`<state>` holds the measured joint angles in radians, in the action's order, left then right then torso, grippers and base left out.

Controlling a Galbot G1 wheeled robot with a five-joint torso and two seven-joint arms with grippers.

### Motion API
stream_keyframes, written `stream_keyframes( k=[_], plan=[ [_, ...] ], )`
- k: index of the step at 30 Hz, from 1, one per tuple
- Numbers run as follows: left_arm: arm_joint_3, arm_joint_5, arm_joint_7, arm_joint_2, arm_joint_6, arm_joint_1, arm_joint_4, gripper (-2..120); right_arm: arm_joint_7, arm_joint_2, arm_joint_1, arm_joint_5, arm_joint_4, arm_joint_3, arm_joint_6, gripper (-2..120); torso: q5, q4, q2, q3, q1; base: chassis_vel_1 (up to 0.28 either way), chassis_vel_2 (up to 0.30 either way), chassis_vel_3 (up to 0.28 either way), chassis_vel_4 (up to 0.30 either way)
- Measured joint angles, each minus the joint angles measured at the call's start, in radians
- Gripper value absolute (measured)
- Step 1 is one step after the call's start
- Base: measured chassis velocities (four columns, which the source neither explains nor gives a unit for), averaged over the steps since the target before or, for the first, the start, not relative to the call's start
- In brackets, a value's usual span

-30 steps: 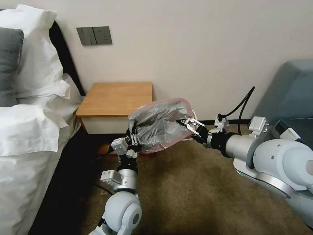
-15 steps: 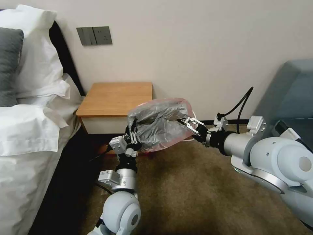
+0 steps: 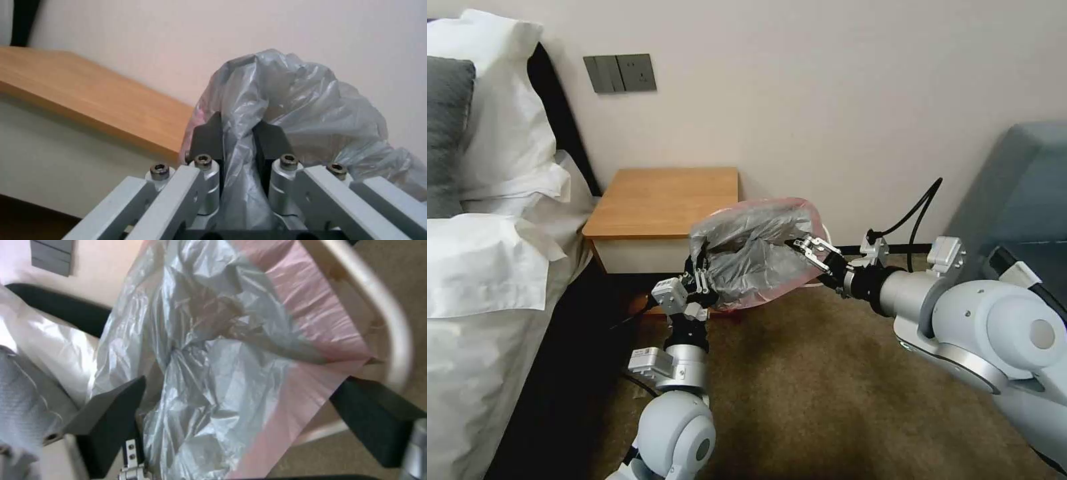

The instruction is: Pick up the garbage bag from the table and place it over the trash can.

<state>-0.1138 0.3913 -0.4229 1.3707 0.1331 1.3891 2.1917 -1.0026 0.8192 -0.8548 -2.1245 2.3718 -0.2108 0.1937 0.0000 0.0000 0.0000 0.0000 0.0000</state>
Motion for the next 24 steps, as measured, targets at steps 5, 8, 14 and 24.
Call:
stream_keyframes(
  k=[5, 8, 14, 24],
  plan=[
    [0.001, 0.001, 0.001, -0.002, 0.000, 0.000, 0.002, 11, 0.006, 0.018, 0.004, 0.017, -0.004, 0.008, 0.001, 81, -0.0001, 0.0001, 0.000, 0.000, 0.000, 0.000, 0.000, 0.000, 0.000],
    [0.001, 0.002, 0.001, -0.001, -0.001, 0.000, 0.002, 11, 0.012, 0.019, 0.003, 0.023, -0.005, 0.008, 0.002, 68, 0.0000, 0.0000, 0.000, 0.000, 0.000, 0.000, 0.000, 0.000, 0.000],
    [0.001, 0.002, 0.001, 0.002, -0.001, 0.000, 0.002, 11, 0.024, 0.017, -0.007, 0.027, -0.005, 0.006, 0.004, 44, 0.0000, 0.0000, 0.000, 0.000, 0.000, 0.000, 0.000, 0.000, 0.000],
    [-0.004, 0.005, -0.002, 0.003, -0.003, 0.000, -0.001, 11, 0.052, 0.009, -0.029, 0.049, 0.005, 0.001, 0.018, 11, 0.0000, 0.0000, 0.000, 0.000, 0.000, 0.000, 0.000, 0.000, 0.000]
  ],
)
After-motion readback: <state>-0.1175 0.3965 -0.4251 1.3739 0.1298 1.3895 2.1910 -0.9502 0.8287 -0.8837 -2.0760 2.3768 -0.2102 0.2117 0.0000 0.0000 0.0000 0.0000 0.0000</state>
